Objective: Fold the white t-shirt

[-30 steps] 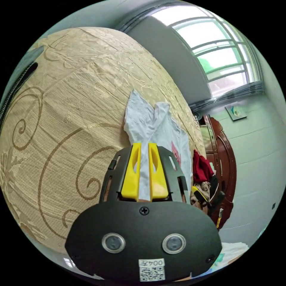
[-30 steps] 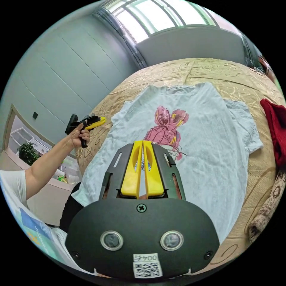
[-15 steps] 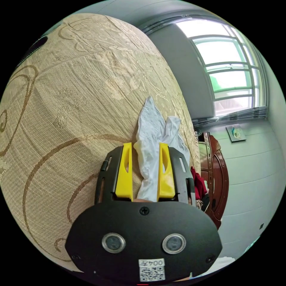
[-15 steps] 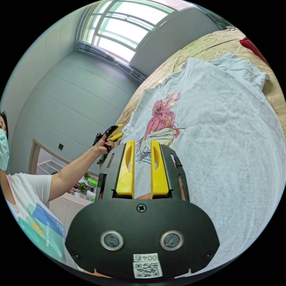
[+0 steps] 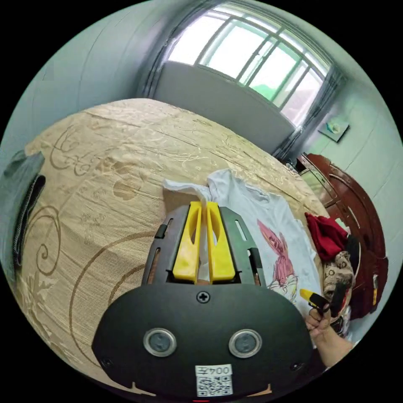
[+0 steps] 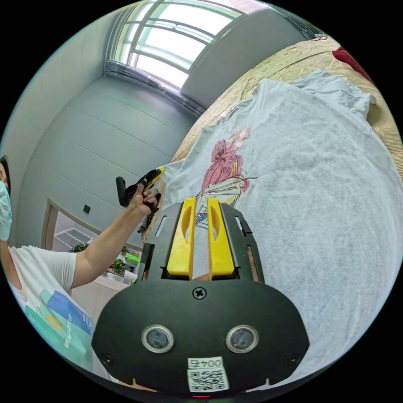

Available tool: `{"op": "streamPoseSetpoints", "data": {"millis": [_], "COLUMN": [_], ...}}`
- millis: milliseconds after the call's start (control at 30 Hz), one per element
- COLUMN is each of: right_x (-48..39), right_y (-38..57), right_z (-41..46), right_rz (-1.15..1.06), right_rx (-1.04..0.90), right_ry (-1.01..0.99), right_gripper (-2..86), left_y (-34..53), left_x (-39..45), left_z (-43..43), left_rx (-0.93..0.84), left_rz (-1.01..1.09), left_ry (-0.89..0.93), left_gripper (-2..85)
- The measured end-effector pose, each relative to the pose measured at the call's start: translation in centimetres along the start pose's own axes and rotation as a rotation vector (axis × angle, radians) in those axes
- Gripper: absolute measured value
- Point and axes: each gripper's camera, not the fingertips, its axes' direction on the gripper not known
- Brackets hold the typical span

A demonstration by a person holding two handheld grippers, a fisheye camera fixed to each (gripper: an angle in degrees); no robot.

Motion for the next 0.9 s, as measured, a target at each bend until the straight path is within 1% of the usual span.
{"op": "streamPoseSetpoints", "data": {"millis": [33,100,133,200,267,300,333,400,433,467,533,600,667,700,733,767,800,867,900], "right_x": [0.0,0.1,0.1,-0.1,-0.3,-0.4,-0.6,-1.3,-2.5,-4.0,-6.5,-10.1,-16.8,-18.6,-22.0,-25.0,-26.3,-30.7,-31.6], "right_y": [0.3,0.8,1.2,1.7,2.6,2.8,3.2,3.3,3.1,2.3,-0.3,-4.3,-9.1,-9.9,-10.8,-10.9,-10.6,-8.1,-7.1], "right_z": [0.5,1.4,2.1,3.1,4.5,4.8,5.6,6.7,7.0,7.1,8.0,10.8,18.3,20.9,26.7,32.7,35.7,46.6,49.1], "right_rz": [0.0,0.001,0.001,0.0,0.002,0.003,0.006,-0.001,-0.028,-0.052,-0.096,-0.189,-0.392,-0.454,-0.587,-0.719,-0.783,-0.995,-1.043], "right_rx": [-0.002,-0.005,-0.006,-0.005,0.001,0.003,0.001,-0.01,-0.004,0.029,0.043,-0.027,-0.173,-0.217,-0.314,-0.387,-0.418,-0.531,-0.555], "right_ry": [-0.003,-0.006,-0.007,-0.008,-0.009,-0.008,-0.006,0.016,0.078,0.135,0.172,0.235,0.372,0.417,0.508,0.592,0.627,0.7,0.717], "right_gripper": [5.7,5.7,5.7,5.7,5.8,5.9,6.3,7.7,8.6,9.1,9.4,9.8,10.4,10.7,11.3,11.9,12.1,12.8,13.0], "left_y": [0.0,0.8,1.4,4.5,7.2,8.6,9.1,10.9,11.3,12.2,13.3,14.4,15.8,16.7,17.1,17.5,17.5,17.4,17.4], "left_x": [1.8,10.4,12.6,20.4,24.6,26.5,27.2,29.0,29.2,29.8,30.8,31.3,31.6,32.0,32.3,32.6,32.8,33.0,33.0], "left_z": [-0.1,0.3,0.7,3.5,6.0,7.7,8.6,11.6,12.4,13.2,13.5,13.2,13.0,13.1,13.1,13.1,13.1,13.0,12.9], "left_rx": [0.002,0.016,0.011,-0.034,-0.069,-0.123,-0.157,-0.294,-0.335,-0.328,-0.268,-0.174,-0.08,-0.033,-0.019,-0.004,-0.005,-0.018,-0.023], "left_rz": [0.07,0.432,0.53,0.87,1.031,1.092,1.106,1.139,1.146,1.161,1.164,1.085,1.036,1.027,1.025,1.017,1.004,0.986,0.978], "left_ry": [-0.046,-0.249,-0.305,-0.531,-0.637,-0.673,-0.683,-0.703,-0.711,-0.729,-0.763,-0.765,-0.795,-0.829,-0.844,-0.862,-0.857,-0.836,-0.824], "left_gripper": [2.3,2.3,2.3,2.3,2.4,2.4,2.5,2.5,2.5,2.5,2.6,2.5,2.5,2.4,2.3,2.2,2.1,1.8,1.7]}}
